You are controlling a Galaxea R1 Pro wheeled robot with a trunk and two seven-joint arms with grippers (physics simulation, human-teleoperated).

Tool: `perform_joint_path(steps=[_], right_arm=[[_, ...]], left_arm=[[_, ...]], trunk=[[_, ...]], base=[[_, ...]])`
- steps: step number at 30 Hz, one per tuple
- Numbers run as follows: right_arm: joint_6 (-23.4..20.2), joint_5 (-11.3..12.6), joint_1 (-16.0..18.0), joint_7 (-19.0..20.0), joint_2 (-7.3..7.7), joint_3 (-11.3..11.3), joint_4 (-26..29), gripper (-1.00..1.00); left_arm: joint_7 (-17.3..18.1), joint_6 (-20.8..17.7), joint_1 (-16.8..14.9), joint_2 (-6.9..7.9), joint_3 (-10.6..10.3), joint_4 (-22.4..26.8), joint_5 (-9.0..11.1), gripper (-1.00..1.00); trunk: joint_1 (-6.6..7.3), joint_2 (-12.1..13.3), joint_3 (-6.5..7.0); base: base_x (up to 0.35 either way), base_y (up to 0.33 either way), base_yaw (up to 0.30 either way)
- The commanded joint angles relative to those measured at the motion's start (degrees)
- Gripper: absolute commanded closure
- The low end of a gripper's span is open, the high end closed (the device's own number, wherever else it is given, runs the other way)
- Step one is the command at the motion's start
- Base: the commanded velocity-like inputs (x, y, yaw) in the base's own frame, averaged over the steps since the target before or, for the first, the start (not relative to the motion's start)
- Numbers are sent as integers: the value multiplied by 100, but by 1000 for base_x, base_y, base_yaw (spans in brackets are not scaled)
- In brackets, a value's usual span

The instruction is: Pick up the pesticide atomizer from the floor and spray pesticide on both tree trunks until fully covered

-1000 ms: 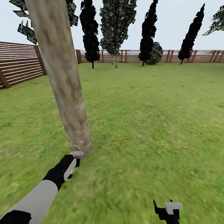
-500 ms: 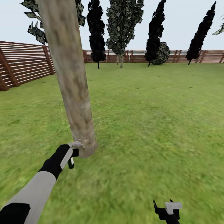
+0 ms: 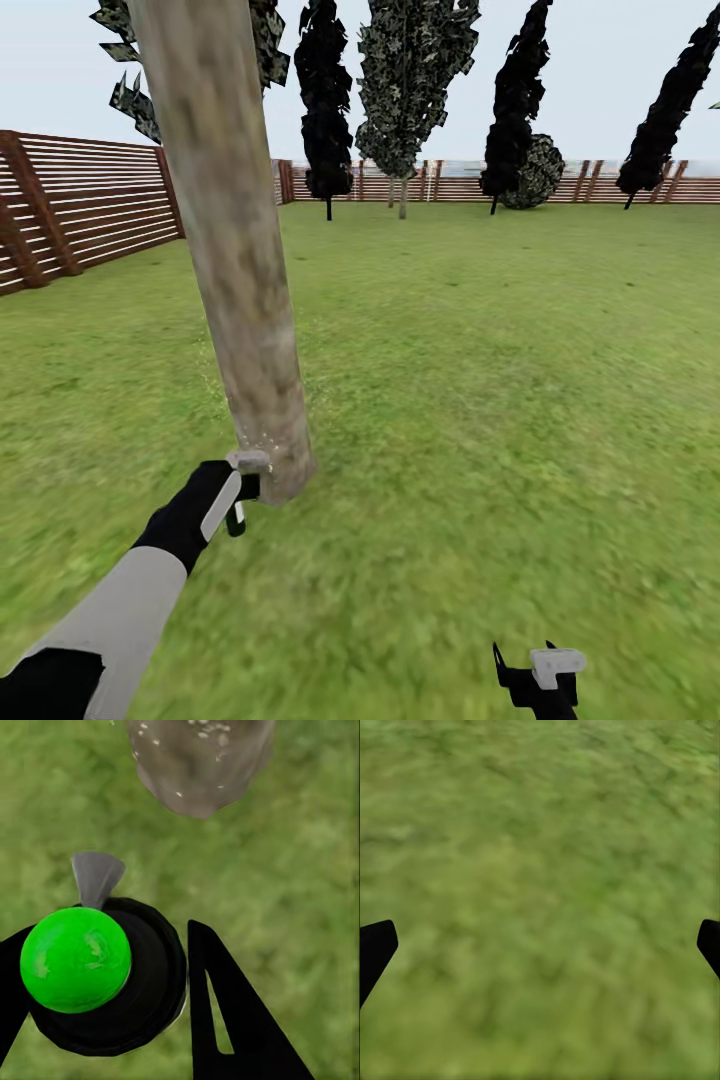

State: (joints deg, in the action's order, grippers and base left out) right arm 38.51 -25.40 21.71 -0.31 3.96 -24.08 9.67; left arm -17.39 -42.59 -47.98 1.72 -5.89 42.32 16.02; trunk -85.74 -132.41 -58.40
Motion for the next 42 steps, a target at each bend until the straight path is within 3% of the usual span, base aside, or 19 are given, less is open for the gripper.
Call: perform_joint_path(steps=[1, 4, 6, 8, 12, 15, 17, 19, 21, 24, 25, 26, 31, 32, 35, 36, 37, 40, 42], right_arm=[[-1, 0, 0, 1, 0, 0, 0, -100], [-1, 0, 0, 1, 0, 0, 0, -100], [1, 0, 0, 2, 0, 0, 0, -100], [0, 0, 0, 2, 0, 0, 0, -100], [-1, 0, 0, 0, 0, 0, 0, -100], [-1, 0, 0, 4, 0, 0, 0, -100], [-1, 0, 0, 2, 0, 0, 0, -100], [-1, 0, 0, 4, 0, 0, 0, -100], [2, 0, 0, 4, 0, 0, 0, -100], [-1, 0, 0, 4, 0, 0, 0, -100], [-1, 0, 0, 4, 0, 0, 0, -100], [-1, 0, 0, 4, 0, 0, 0, -100], [-1, 0, 0, 4, 0, 0, 0, -100], [-1, 0, 0, 4, 0, 0, 0, -100], [-1, 0, 0, 4, 0, 0, 0, -100], [-1, 0, 0, 4, 0, 0, 0, -100], [1, 0, 0, 4, 0, 0, 0, -100], [0, 0, 0, 4, 0, 0, 0, -100], [-1, 0, 0, 4, 0, 0, 0, -100]], left_arm=[[-6, -65, 1, -45, -7, 152, -14, 100], [-35, -631, 0, -304, -17, 728, -20, 100], [-40, -839, -1, -309, -10, 1007, -27, 100], [-33, -901, 3, -189, 23, 1070, -38, 100], [4, -940, 16, 394, 56, 1090, 40, 100], [6, -1010, 45, 377, 22, 1214, 43, 100], [0, -1336, 32, 102, 2, 1602, 20, 100], [-6, -1447, 18, 32, 0, 1872, 11, 100], [-8, -1478, 5, 86, 26, 1978, 19, 100], [-2, -1495, -6, 439, 66, 2007, 38, 100], [-2, -1497, -5, 474, 100, 2068, 42, 100], [-1, -1505, 3, 431, 118, 2261, 44, 100], [-40, -1541, -18, -224, 51, 2595, -17, 100], [-43, -1545, -18, -250, 39, 2597, -29, 100], [-45, -1550, -18, -109, 71, 2637, -44, 100], [-45, -1555, -18, 116, 136, 2731, -16, 100], [-45, -1573, -17, 239, 255, 2793, -3, 100], [-45, -1585, -9, 282, 376, 2960, 18, 100], [-45, -1586, -15, 137, 368, 3060, 30, 100]], trunk=[[0, 0, 0], [0, 0, 0], [0, 0, 0], [0, 0, 0], [0, 0, 0], [0, 0, 0], [0, 0, 0], [0, 0, 0], [0, 0, 0], [0, 0, 0], [0, 0, 0], [0, 0, 0], [0, 0, 0], [0, 0, 0], [0, 0, 0], [0, 0, 0], [0, 0, 0], [0, 0, 0], [0, 0, 0]], base=[[0, 0, 0], [0, 0, 0], [0, 0, 0], [0, 0, 0], [0, 0, 0], [0, 0, 0], [0, 0, 0], [0, 0, 0], [0, 0, 0], [0, 0, 0], [0, 0, 0], [0, 0, 0], [0, 0, 0], [0, 0, 0], [0, 0, 0], [0, 0, 0], [0, 0, 0], [0, 0, 0], [0, 0, 0]])
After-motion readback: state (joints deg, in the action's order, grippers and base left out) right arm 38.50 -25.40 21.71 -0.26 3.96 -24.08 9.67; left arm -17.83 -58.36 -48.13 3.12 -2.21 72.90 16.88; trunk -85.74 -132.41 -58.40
